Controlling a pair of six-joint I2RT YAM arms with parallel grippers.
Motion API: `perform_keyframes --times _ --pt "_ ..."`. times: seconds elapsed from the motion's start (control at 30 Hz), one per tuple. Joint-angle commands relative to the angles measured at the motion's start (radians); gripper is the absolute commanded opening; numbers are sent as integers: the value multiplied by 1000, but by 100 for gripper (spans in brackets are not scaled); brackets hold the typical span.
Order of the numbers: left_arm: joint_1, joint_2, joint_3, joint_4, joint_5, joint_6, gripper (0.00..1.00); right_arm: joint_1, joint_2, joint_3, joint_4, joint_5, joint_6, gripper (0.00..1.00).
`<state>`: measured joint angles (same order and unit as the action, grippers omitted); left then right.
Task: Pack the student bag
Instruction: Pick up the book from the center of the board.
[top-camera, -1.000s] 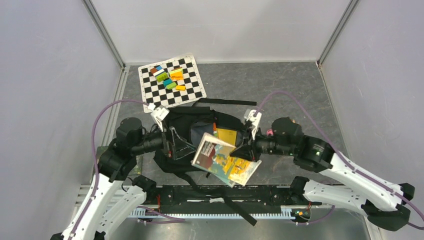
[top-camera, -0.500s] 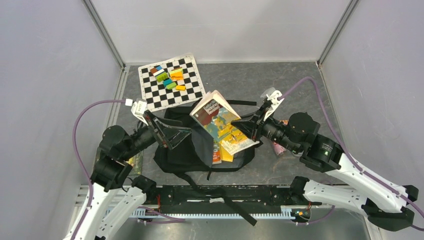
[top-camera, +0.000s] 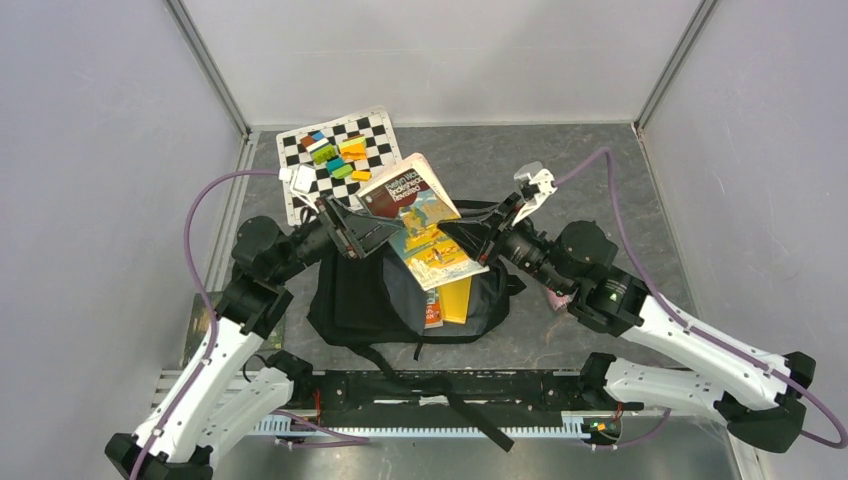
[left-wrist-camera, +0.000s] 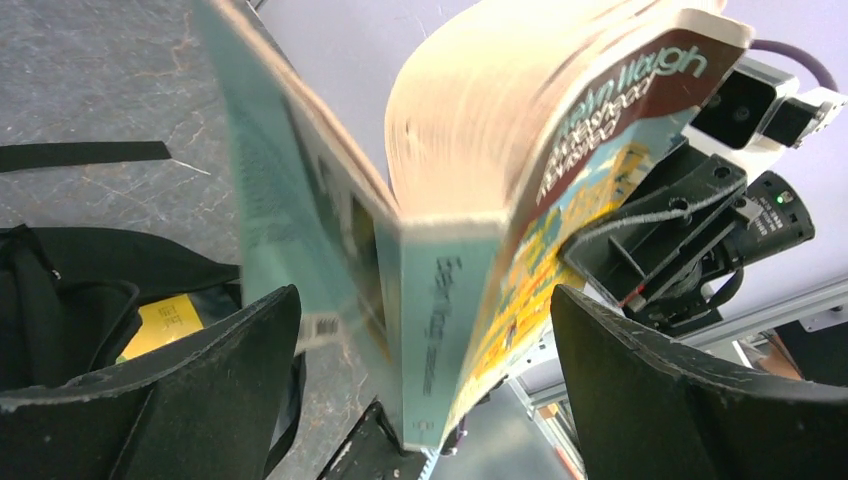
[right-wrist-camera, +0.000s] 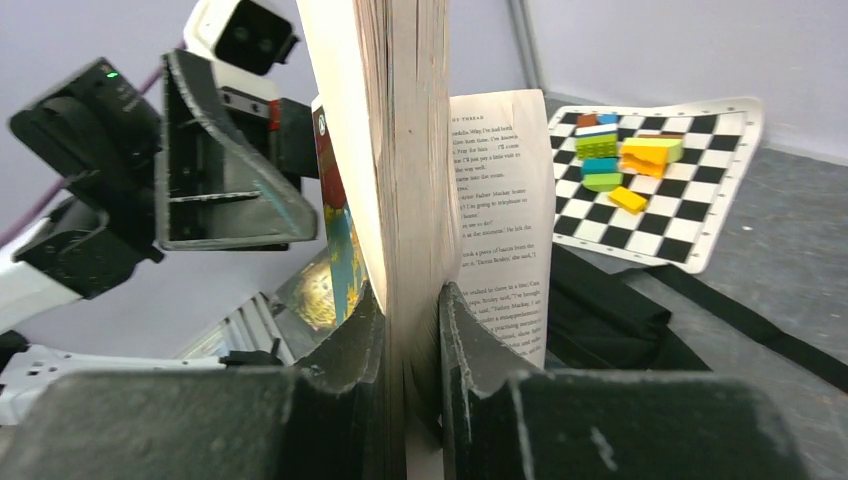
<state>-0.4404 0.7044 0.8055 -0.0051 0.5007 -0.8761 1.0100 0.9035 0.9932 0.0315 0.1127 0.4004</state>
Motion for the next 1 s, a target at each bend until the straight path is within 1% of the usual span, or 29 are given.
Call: perform_keyframes --times 0.0,0.07,0.1,0.13,0.17,0.23,0.27,0.3,0.33,0.37,0.4,0.47,0.5,0.53,0.57,0.67,0.77,0.8,0.9,0.97 --pt "-9 31 -10 172 20 -76 100 2 15 3 285 -82 95 0" --pt "-16 52 -19 237 36 -105 98 2 30 -1 294 -99 112 0" --pt "-18 63 -26 269 50 -120 91 2 36 -7 298 -107 121 0" --pt "-19 70 -27 300 64 -128 79 2 40 -13 297 -108 125 0" --pt "-20 71 -26 307 73 -127 69 2 41 -19 289 -106 125 0" --pt "-20 59 -23 292 78 -99 48 3 33 -36 260 -80 118 0" --pt "-20 47 -20 274 76 -82 34 3 26 -46 240 -44 110 0" --pt "-20 33 -21 257 75 -69 22 0 17 -58 211 -4 105 3" --pt "-20 25 -21 241 76 -55 13 0 6 -70 187 32 99 12" --pt "-20 13 -20 226 79 -43 3 -2 -3 -86 170 69 90 26" --pt "-20 5 -19 214 87 -38 2 -6 -16 -99 153 99 86 41" --pt "-20 -9 -17 220 133 -31 2 -25 -32 -121 126 121 82 77" --pt "-20 -17 -15 232 158 -31 2 -46 -34 -126 115 84 80 89" --pt "-21 -21 -14 243 178 -32 2 -67 -30 -126 103 36 78 96" --pt "-21 -27 -11 258 202 -32 2 -97 -26 -123 92 -37 80 98" --pt "-20 -25 22 268 275 -23 2 -161 0 -113 72 -262 86 98" --pt "-20 -16 57 267 334 -20 2 -179 25 -113 130 -489 96 98" --pt "-20 -13 66 267 354 -20 2 -178 29 -121 165 -556 119 98" --pt "-20 -8 93 267 401 -13 2 -178 44 -154 360 -736 219 98" --pt "-20 -3 108 271 430 -9 2 -178 62 -163 464 -807 277 98"
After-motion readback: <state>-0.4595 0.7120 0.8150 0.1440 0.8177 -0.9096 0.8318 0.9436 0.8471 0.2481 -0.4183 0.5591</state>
